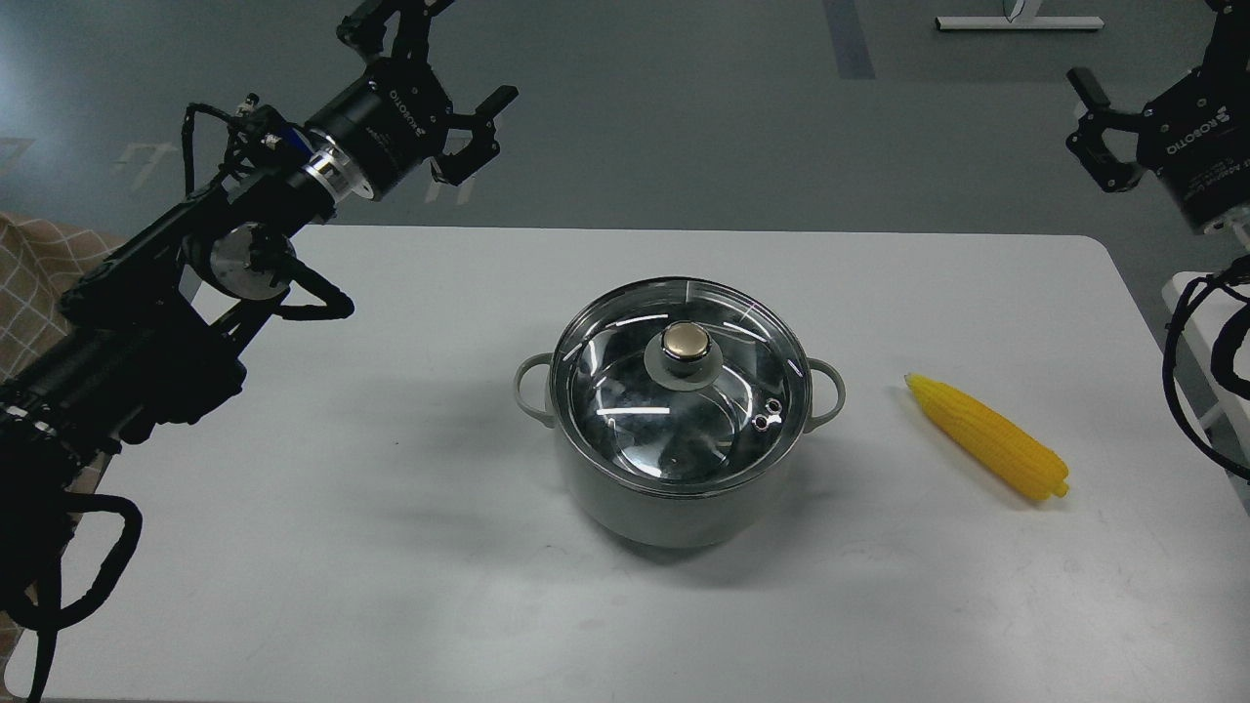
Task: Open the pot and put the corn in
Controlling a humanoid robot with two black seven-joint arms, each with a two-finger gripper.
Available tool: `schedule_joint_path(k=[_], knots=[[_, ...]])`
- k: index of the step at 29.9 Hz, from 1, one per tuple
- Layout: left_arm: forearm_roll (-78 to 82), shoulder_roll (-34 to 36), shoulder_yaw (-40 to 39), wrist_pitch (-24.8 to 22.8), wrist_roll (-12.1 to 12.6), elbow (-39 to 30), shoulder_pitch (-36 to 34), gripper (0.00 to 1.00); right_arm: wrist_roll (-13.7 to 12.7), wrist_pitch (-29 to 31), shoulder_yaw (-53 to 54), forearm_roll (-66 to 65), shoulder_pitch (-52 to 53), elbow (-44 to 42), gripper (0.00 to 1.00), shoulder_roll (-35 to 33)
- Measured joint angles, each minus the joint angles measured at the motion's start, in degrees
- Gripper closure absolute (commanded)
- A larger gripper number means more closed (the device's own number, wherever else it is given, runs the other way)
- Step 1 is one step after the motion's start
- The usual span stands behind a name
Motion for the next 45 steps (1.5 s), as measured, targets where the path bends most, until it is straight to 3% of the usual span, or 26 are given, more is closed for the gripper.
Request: schedule_joint_path(k=[4, 8, 12, 22, 45], knots=[[-0.01, -1.86, 0.07, -0.02, 0.46, 0.54, 0.39, 0.02, 0.0, 0.0, 0.06, -0.03, 1.08, -3.24, 0.0, 3.54], [-0.09, -2.39, -0.3, -0.02, 3.15, 1.05, -0.33, 0.02, 0.0, 0.0, 0.15, -0.03, 1.49, -3.91, 0.0, 3.15], [-0.19, -3.14, -1.02, -0.02, 3.99, 3.75, -1.29, 0.02, 0.0, 0.0, 0.08, -0.03, 1.58, -3.96, 0.0, 2.79], [-1.14, -6.0, -4.22, -0.02, 2.56, 5.83, -0.29, 0.02, 0.0, 0.01, -0.02, -0.03, 1.01, -4.11, 0.0, 2.59], [0.85, -4.93, -4.37, -0.01, 2.62, 4.36, 2.34, 0.02, 0.38, 0.01, 0.07, 0.12, 1.48, -3.85, 0.0, 1.14]])
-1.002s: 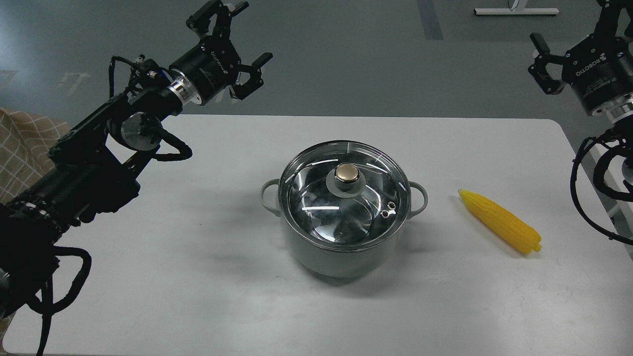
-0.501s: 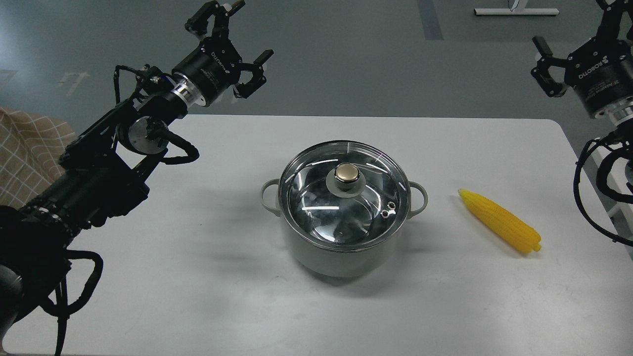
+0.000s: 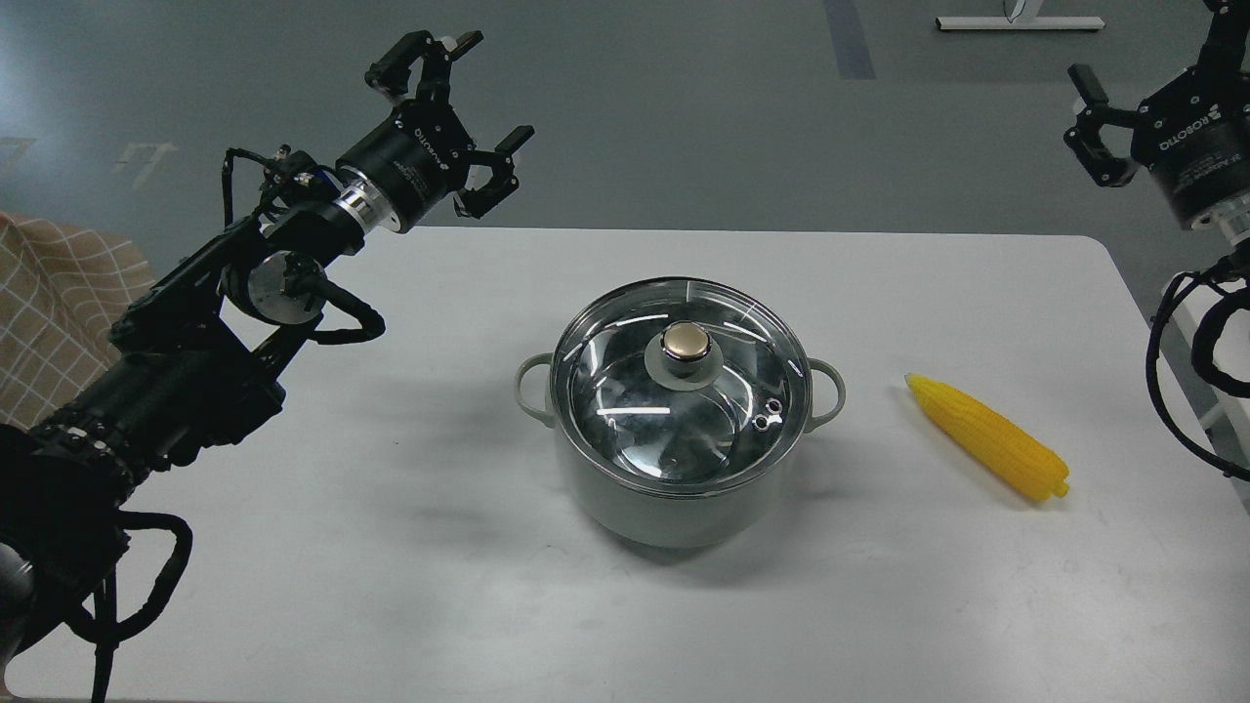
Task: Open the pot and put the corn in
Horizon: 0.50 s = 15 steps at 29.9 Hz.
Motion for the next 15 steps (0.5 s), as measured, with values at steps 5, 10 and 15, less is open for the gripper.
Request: schedule_joint_path(k=[5, 10, 15], knots=[[0.05, -0.21, -0.25, -0.01, 0.0, -0.39, 0.07, 0.02, 0.0, 0.0, -0.05, 0.01, 0.19, -0.04, 0.0, 0.28], [0.05, -0.3, -1.82, -0.01, -0.13, -1.22, 0.3, 0.02, 0.0, 0.0, -0.18, -0.04, -0.13, -0.05, 0.0, 0.0], [0.06, -0.35, -2.05, -0.01, -0.17, -1.82, 0.63, 0.02, -0.02, 0.0, -0.18, -0.12, -0.2, 0.13, 0.0, -0.43]])
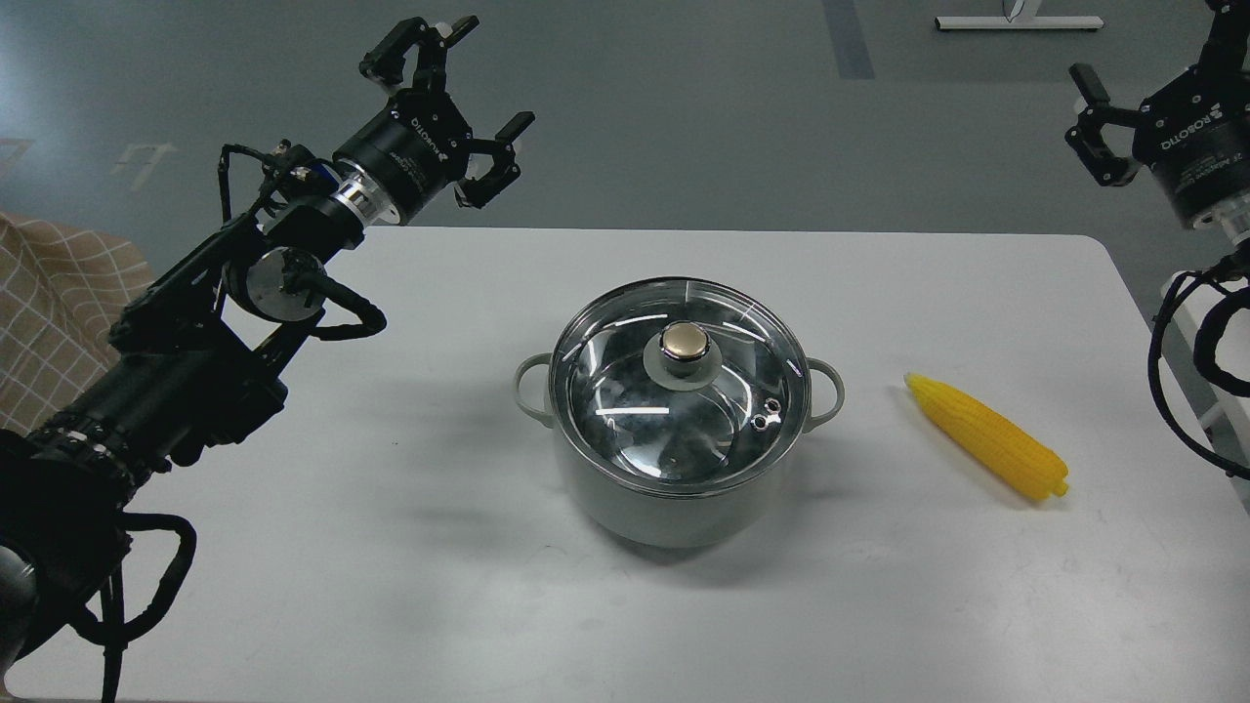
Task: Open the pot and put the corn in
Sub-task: 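Reach the left gripper over the pot and grasp the lid's gold knob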
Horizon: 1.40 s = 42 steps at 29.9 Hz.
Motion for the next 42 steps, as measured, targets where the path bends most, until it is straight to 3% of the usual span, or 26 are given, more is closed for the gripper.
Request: schedule_joint_path(k=[14, 24, 29, 36, 42], knots=[[7.91, 1.21, 0.26, 0.0, -0.3, -5.03, -0.38, 0.02, 0.02, 0.0, -0.18, -0.12, -1.97, 2.36, 0.0, -4.11], [43.93, 6.06, -0.01, 0.22, -0.89, -27.08, -0.11, 0.02, 0.09, 0.0, 0.39, -0.13, -6.79, 2.01, 0.0, -4.91], [66.01, 6.91, 0.69, 4.72, -1.95, -33.78, 0.45, 0.03, 0.2, 0.0, 0.88, -0.08, -7.77, 1.97, 0.0, -4.9], [97.55, 8.63, 4.64, 13.24, -5.53, -40.3, 2.77, 0.02, 0.26, 0.0, 0.96, -0.06, -7.92, 1.97, 0.0, -4.34], [109.02, 11.69, 13.0, 19.95, -7.16, -41.91, 2.97, 0.02, 0.21, 0.0, 0.92, -0.06, -8.31, 1.97, 0.0, -4.28]])
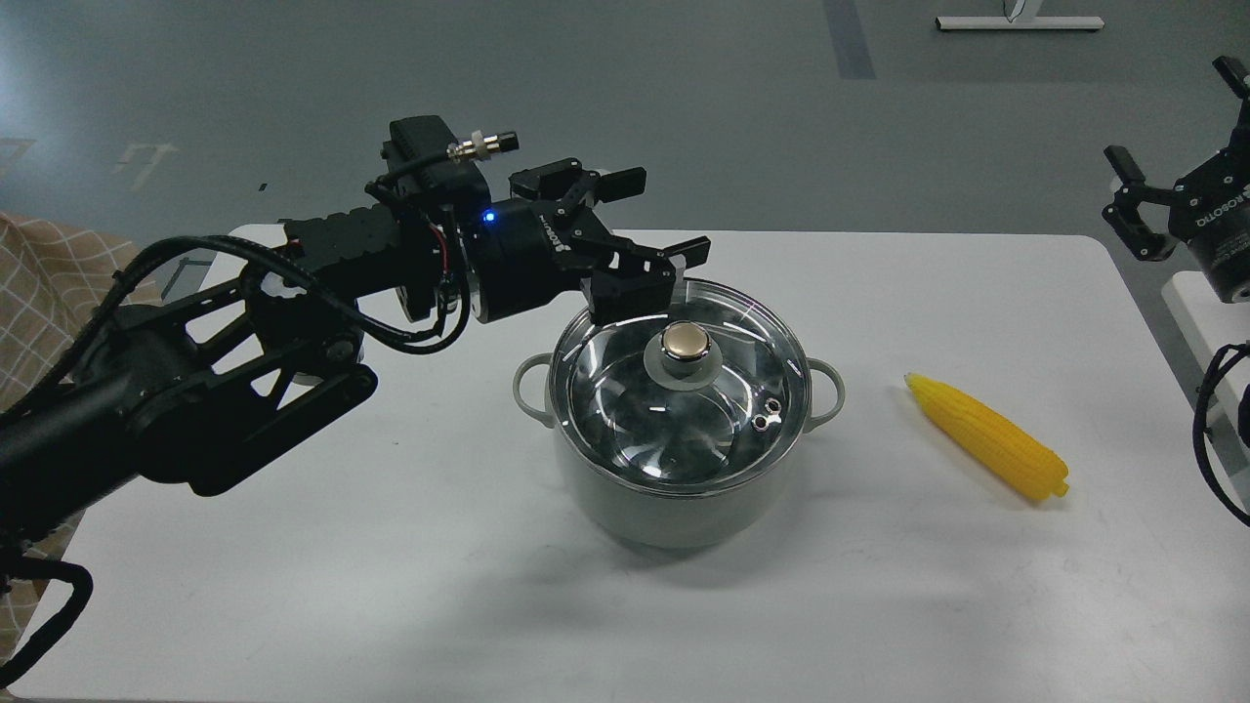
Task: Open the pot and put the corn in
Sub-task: 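Reach the left gripper over the pot and grasp the lid's gold knob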
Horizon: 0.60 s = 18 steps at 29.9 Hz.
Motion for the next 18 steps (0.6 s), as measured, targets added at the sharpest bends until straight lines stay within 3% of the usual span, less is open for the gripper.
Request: schedule_joint_path(k=[18], knots=[[6.66, -0.87, 7.12, 1.06, -0.09, 3.14, 1.26, 0.04, -0.02, 0.0, 0.04, 0.03, -0.84, 0.18, 0.0, 0.01]])
